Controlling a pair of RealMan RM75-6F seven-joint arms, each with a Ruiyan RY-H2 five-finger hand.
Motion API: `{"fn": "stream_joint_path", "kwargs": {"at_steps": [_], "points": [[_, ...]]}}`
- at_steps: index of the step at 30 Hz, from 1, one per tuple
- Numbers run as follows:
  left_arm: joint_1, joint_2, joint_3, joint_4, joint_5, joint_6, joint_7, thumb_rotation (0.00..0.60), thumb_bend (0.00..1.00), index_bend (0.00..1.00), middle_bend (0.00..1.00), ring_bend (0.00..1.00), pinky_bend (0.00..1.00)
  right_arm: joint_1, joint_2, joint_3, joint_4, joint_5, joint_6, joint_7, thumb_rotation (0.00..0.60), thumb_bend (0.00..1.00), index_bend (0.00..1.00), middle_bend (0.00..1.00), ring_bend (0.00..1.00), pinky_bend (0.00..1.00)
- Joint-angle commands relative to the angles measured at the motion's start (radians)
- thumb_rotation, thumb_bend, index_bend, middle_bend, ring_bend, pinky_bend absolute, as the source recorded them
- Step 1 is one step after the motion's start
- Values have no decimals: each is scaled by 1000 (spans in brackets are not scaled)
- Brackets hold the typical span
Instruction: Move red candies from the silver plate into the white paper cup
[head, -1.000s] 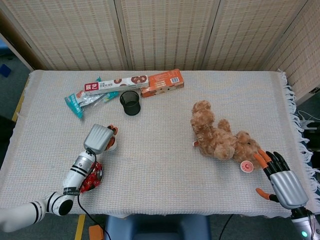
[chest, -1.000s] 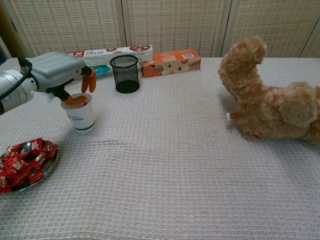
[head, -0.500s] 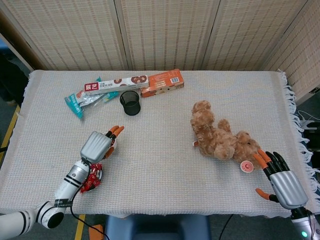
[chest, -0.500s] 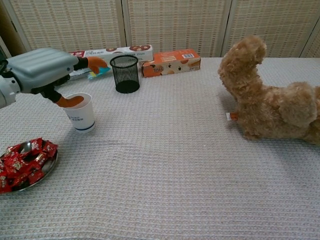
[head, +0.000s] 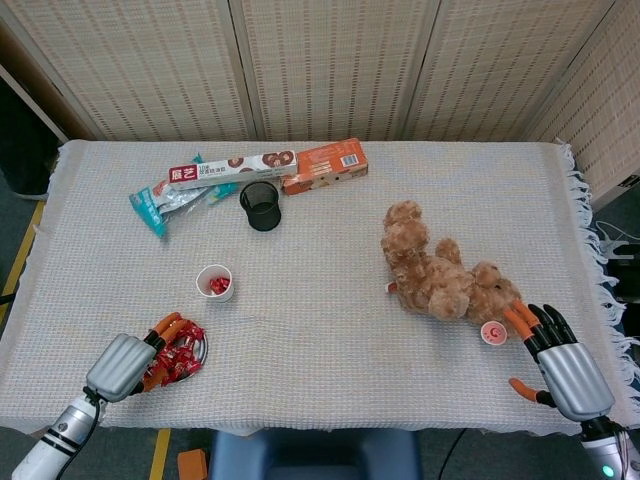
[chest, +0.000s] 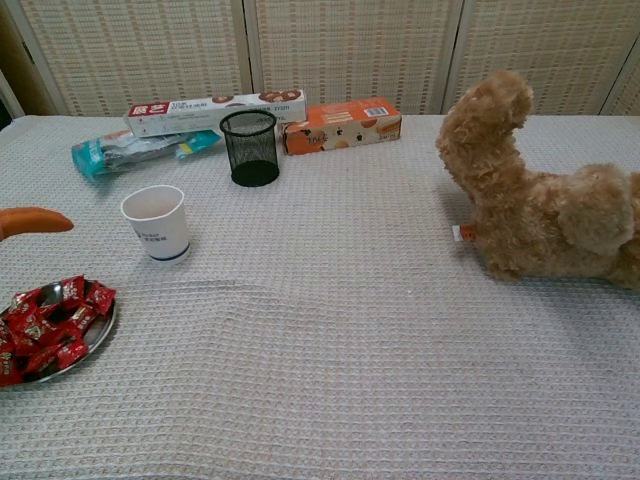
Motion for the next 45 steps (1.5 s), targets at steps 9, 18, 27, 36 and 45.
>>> {"fn": "stream_joint_path", "kwargs": {"at_steps": [9,18,27,36,45], "points": [[55,-47,23,112,-7,-35,0,600,366,0,6,858,1000,-1,-6,-5,-4,-7,-1,-16,600,64,0,0,0,0],[72,-96,9,157,-9,-75,24,600,359,0,0,857,1000,-2,-6,-6,-2,-12,4,-14,600,64,0,0,0,0],[62,-148,-39,208,-27,-106,-5,600,355,0,7,857,1000,-8,-4,-6,-2,-15,17,-12,600,65,0,0,0,0],[50,-170,-63,221,-34,-134,-5,600,354,0,19,857,1000,-8,-2,-3,1,-7,16,-7,600,64,0,0,0,0],[31,-178,-71,215,-33,-174,2,600,352,0,71,857,1000,-7,-2,0,-1,0,12,-10,600,64,0,0,0,0]]}}
